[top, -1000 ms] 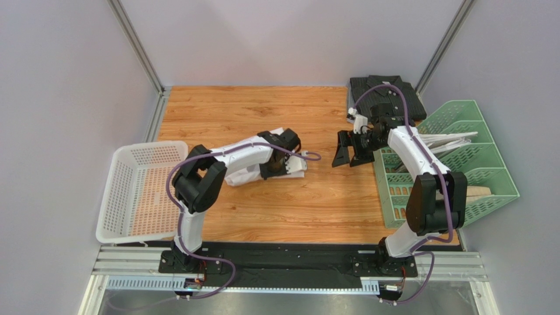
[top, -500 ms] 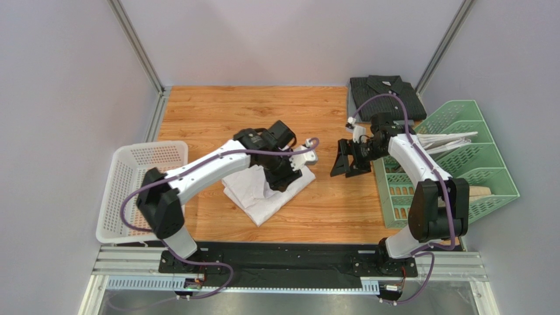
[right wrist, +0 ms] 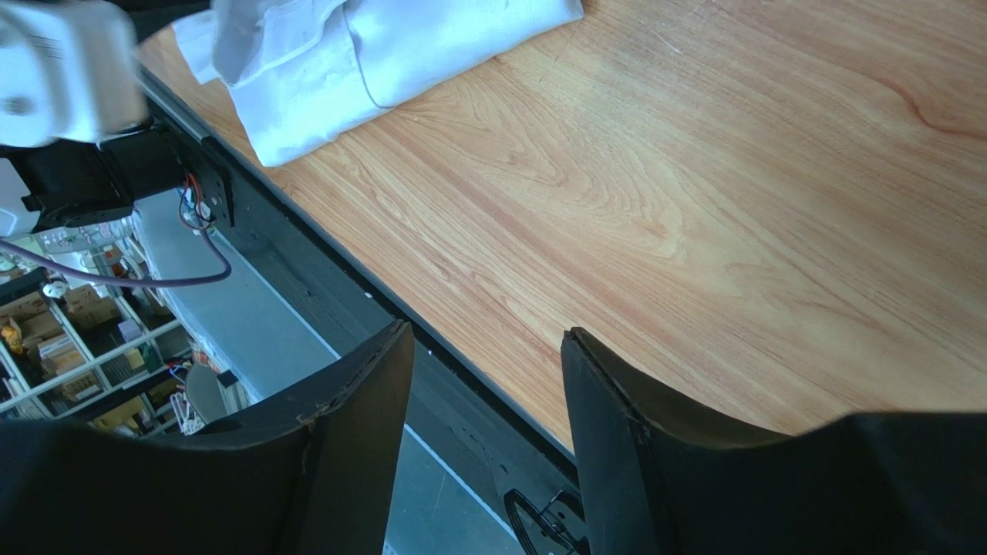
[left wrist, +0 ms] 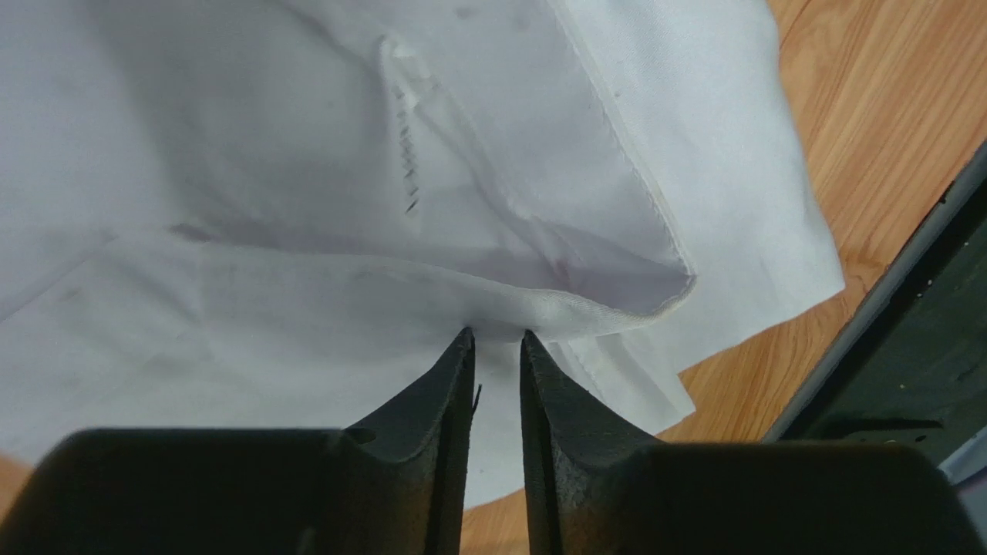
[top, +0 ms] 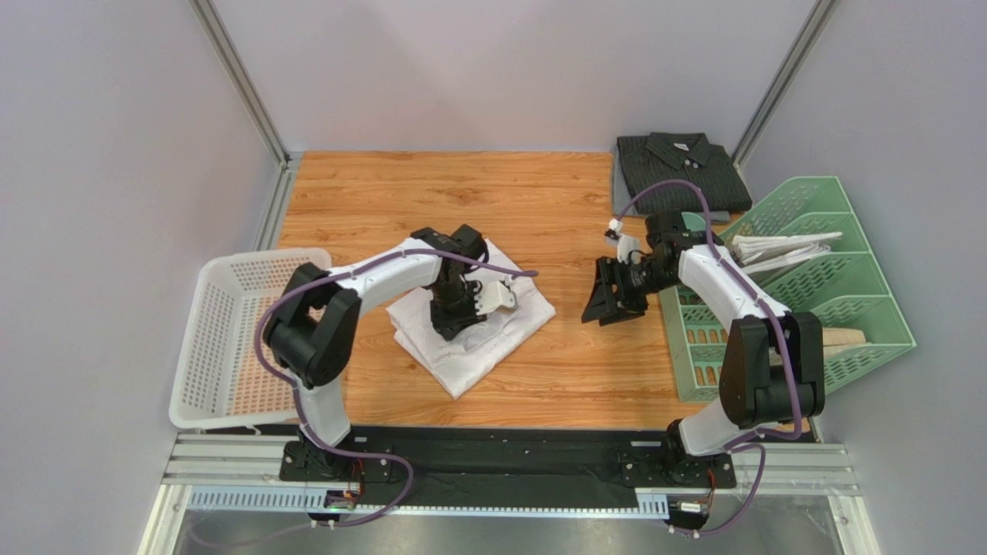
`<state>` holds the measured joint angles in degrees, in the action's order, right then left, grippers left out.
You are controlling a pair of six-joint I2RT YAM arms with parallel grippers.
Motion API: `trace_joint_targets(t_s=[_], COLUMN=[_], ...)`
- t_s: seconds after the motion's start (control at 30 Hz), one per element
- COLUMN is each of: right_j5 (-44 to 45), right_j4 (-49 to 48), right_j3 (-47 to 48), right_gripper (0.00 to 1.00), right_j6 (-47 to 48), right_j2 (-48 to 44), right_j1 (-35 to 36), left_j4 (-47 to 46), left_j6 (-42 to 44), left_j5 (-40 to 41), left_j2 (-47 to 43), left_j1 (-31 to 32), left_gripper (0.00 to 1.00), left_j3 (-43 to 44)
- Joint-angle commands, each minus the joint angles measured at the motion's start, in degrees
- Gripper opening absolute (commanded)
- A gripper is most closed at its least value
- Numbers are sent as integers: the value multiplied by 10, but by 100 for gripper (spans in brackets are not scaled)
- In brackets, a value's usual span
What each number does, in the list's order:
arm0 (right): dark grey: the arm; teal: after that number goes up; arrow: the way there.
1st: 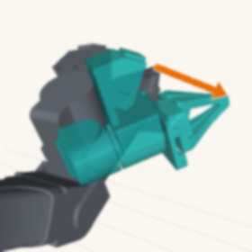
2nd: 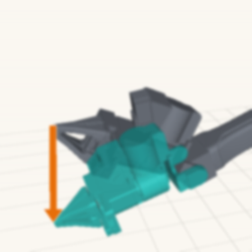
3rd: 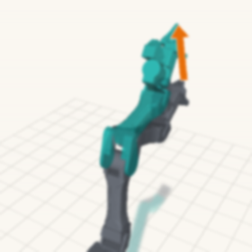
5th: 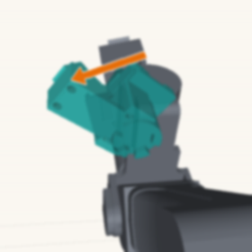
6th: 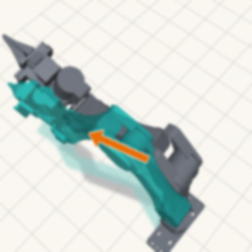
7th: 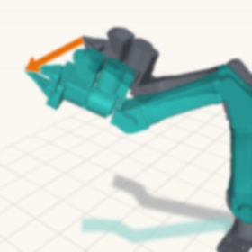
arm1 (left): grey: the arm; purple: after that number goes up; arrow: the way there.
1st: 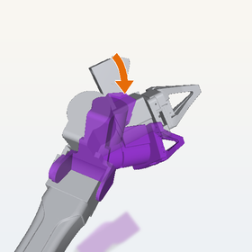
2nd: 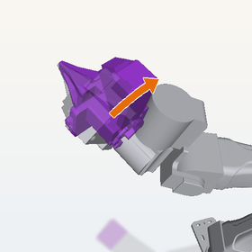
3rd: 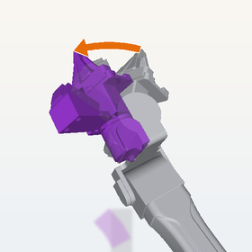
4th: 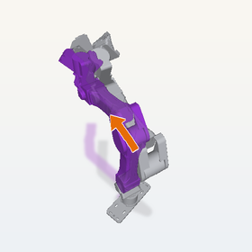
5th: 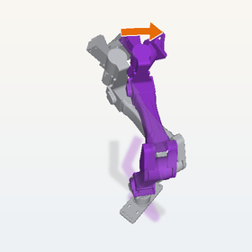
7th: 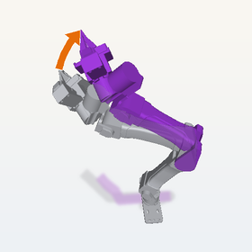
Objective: Fold and stack the long sleeve shirts
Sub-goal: Fold the shirt
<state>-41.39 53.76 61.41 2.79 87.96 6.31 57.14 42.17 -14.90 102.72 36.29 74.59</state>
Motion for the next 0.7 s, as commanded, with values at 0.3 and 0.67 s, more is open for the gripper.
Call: trace_joint_targets(t_s=[0.3, 0.67], right_j5=[47, 125], right_j4=[-8, -29], right_j3=[37, 138], right_gripper=[50, 48], right_j6=[-7, -18], right_j2=[57, 186], right_j1=[-1, 77], left_j4=[-126, -239], left_j6=[-362, -381], left_j5=[-185, -207], left_j2=[115, -207], left_j1=[151, 16], left_gripper=[16, 55], left_j3=[105, -25])
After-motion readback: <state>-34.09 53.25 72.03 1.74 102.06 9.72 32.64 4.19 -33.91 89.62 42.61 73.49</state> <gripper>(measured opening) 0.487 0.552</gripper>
